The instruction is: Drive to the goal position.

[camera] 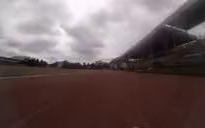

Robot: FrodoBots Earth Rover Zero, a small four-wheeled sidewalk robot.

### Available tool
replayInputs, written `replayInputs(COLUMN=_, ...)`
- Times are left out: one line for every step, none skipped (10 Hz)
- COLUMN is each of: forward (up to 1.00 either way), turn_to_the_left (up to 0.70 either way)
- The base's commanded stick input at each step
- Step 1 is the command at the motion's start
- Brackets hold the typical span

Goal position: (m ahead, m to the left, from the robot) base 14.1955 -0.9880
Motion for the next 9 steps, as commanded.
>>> replayInputs(forward=0.7, turn_to_the_left=0.0)
replayInputs(forward=0.7, turn_to_the_left=0.0)
replayInputs(forward=0.7, turn_to_the_left=0.0)
replayInputs(forward=0.7, turn_to_the_left=0.0)
replayInputs(forward=0.7, turn_to_the_left=0.0)
replayInputs(forward=0.7, turn_to_the_left=0.0)
replayInputs(forward=0.7, turn_to_the_left=0.0)
replayInputs(forward=0.7, turn_to_the_left=0.0)
replayInputs(forward=0.7, turn_to_the_left=0.0)
